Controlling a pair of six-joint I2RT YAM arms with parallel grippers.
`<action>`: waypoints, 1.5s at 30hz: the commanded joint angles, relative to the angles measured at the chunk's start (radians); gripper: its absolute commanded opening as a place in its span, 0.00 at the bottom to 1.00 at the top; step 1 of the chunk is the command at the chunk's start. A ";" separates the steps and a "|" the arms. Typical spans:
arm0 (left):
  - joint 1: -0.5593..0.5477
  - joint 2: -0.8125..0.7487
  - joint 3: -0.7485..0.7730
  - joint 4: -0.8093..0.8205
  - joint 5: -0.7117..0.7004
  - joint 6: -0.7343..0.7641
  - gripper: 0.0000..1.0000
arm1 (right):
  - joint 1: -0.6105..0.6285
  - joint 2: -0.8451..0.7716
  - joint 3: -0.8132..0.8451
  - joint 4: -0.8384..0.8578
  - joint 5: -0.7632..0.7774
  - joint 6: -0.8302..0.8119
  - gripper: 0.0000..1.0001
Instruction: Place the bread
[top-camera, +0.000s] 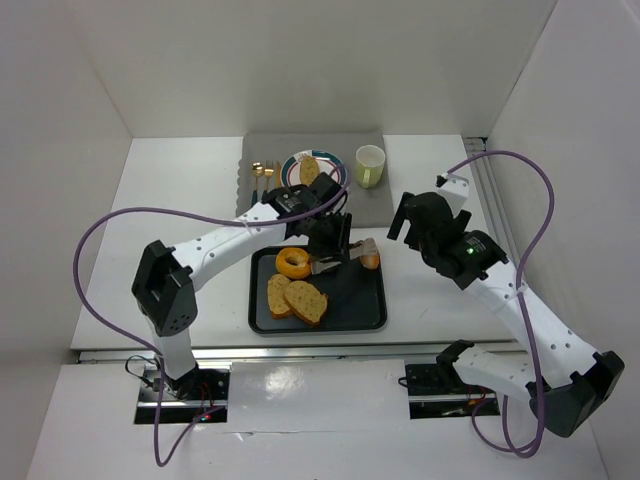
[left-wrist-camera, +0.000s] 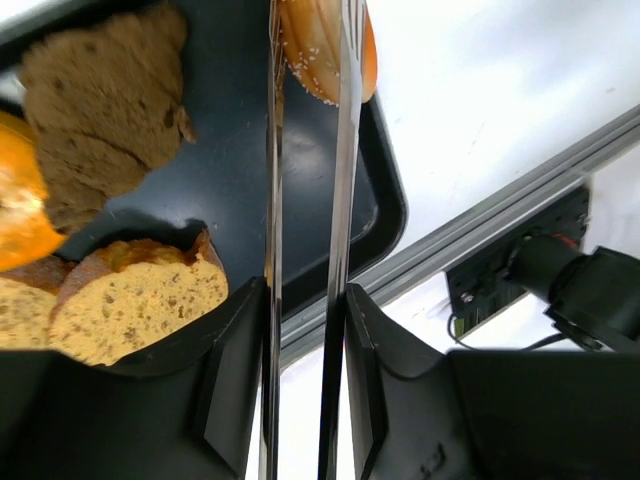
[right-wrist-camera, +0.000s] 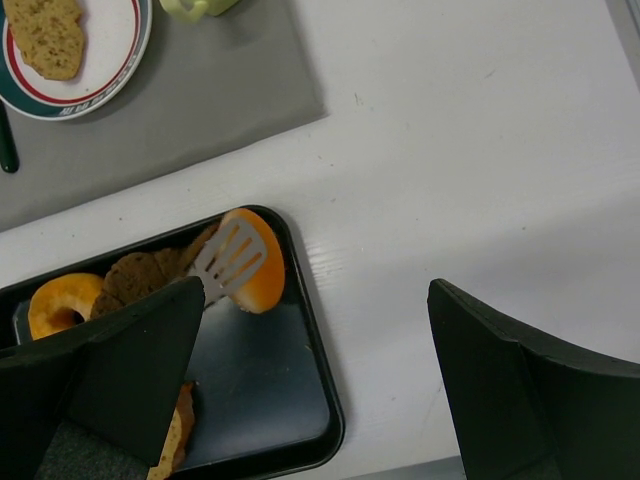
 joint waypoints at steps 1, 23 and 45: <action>0.019 -0.082 0.107 -0.052 -0.048 0.047 0.30 | -0.008 -0.002 0.000 0.011 0.013 0.002 1.00; 0.383 0.387 0.687 -0.072 -0.074 0.242 0.32 | -0.008 0.074 0.019 0.040 -0.015 -0.008 1.00; 0.393 0.245 0.635 -0.074 -0.027 0.309 0.62 | -0.008 0.103 0.028 0.053 -0.072 0.010 1.00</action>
